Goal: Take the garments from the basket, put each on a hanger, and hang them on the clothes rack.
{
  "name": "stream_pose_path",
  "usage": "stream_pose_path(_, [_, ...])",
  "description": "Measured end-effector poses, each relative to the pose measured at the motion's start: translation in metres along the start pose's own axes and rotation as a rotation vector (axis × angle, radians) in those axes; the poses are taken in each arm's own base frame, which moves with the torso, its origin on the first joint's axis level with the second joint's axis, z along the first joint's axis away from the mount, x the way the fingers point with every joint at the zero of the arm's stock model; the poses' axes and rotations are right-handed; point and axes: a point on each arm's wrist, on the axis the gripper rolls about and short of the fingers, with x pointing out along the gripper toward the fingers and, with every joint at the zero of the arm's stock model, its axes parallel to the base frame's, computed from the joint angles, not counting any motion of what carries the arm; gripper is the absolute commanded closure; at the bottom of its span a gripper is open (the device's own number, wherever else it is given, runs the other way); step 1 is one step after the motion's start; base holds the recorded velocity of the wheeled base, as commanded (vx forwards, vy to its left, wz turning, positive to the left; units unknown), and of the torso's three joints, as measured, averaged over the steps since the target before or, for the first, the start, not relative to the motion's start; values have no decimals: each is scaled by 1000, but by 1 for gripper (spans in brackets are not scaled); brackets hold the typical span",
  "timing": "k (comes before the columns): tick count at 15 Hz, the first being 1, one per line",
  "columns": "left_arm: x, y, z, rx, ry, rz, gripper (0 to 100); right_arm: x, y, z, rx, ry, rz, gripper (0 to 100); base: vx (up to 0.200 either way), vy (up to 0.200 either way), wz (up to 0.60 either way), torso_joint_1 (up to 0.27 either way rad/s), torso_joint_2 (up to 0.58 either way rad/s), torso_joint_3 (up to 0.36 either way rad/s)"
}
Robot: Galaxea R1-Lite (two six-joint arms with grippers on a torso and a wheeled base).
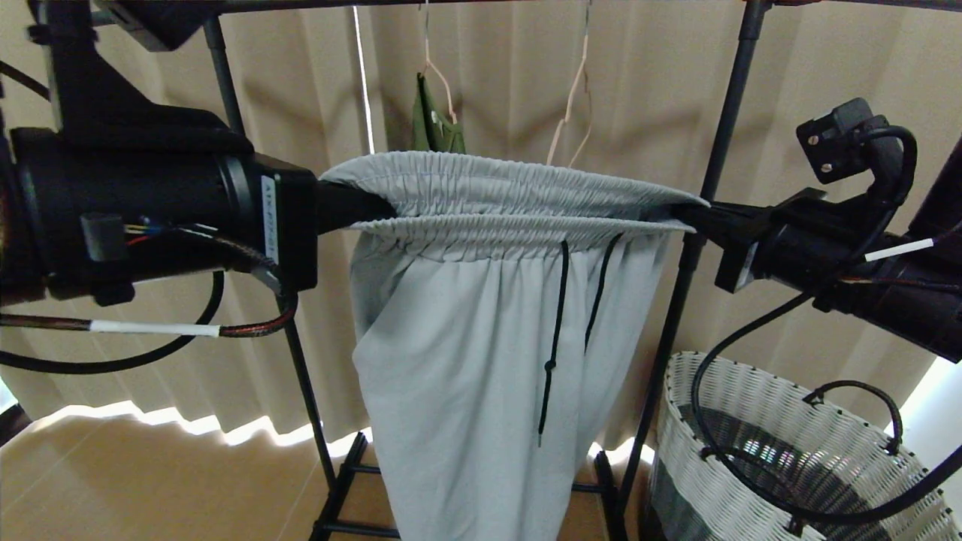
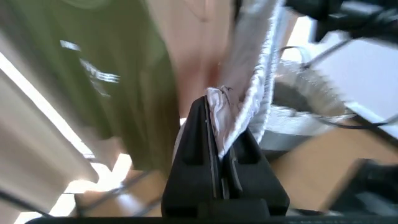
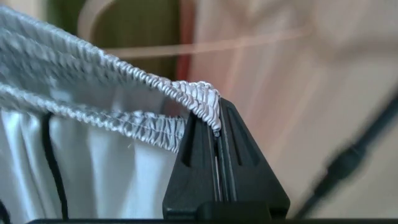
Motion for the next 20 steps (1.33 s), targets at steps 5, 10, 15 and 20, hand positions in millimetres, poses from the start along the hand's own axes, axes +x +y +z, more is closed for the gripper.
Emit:
stream_pose_path(5, [50,17,6,12,-107,279,100,-28,10,15,-11,-45,29,100,0,0,0,0,0,0])
stream_pose_path(10, [69,20,-3,18,-63,298,100,-40,17,17,-9,-41,101,100,0,0,0,0,0,0])
stream_pose_path(15, [66,20,-2,18,-66,297,100,-41,17,18,-9,-48,100,100,0,0,0,0,0,0])
stream_pose_path(20, [54,20,-2,21,-45,288,100,-40,16,19,-11,-55,97,100,0,0,0,0,0,0])
